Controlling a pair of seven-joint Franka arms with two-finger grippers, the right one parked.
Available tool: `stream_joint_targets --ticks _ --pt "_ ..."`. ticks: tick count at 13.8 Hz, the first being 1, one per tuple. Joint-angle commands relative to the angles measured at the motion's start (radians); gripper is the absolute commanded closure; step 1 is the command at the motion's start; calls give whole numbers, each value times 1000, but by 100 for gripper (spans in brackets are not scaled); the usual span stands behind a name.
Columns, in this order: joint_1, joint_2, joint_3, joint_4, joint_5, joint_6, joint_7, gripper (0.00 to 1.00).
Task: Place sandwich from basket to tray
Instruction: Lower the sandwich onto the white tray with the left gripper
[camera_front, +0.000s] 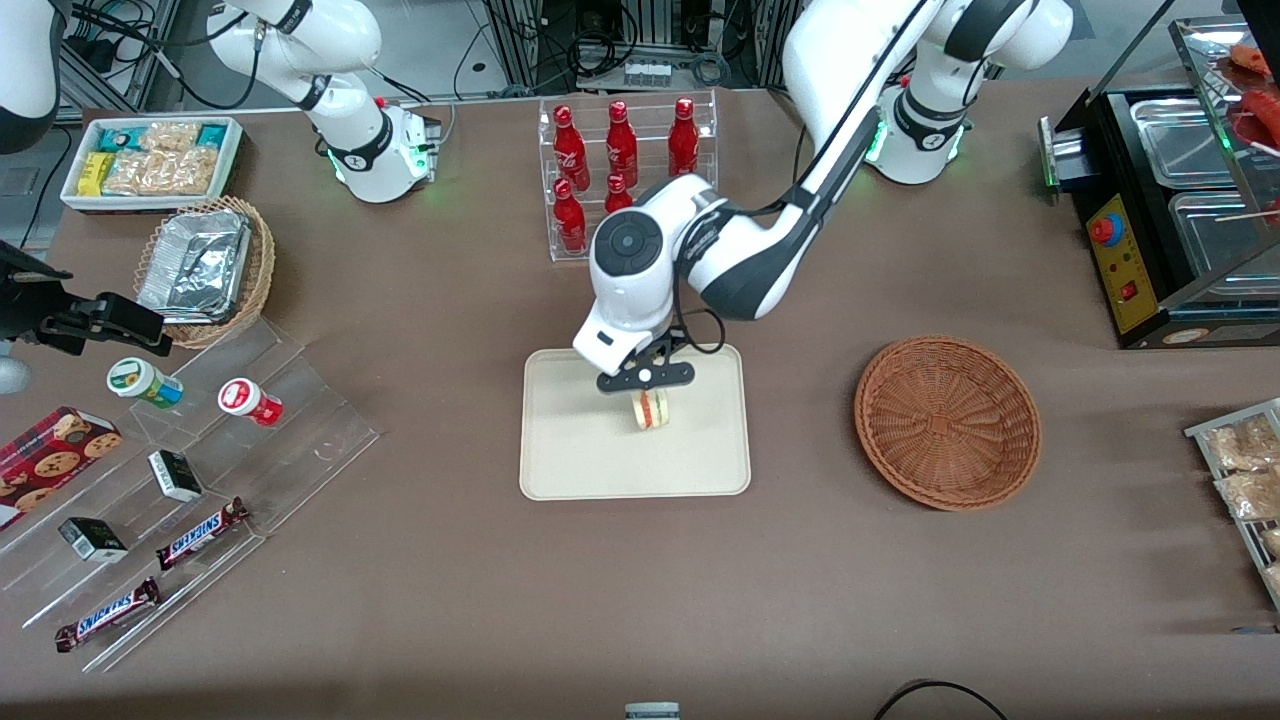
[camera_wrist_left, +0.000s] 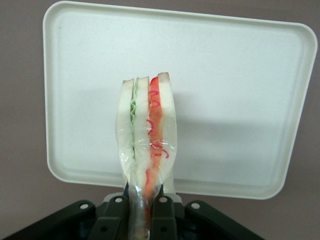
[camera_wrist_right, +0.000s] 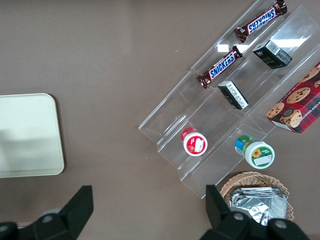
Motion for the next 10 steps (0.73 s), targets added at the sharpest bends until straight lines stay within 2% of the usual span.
stream_joint_targets --ticks 1,4,10 --pt "-38 72 14 69 59 -1 -4 100" --pt "-40 110 14 66 62 94 2 100" --pt "-44 151 14 63 63 177 57 100"
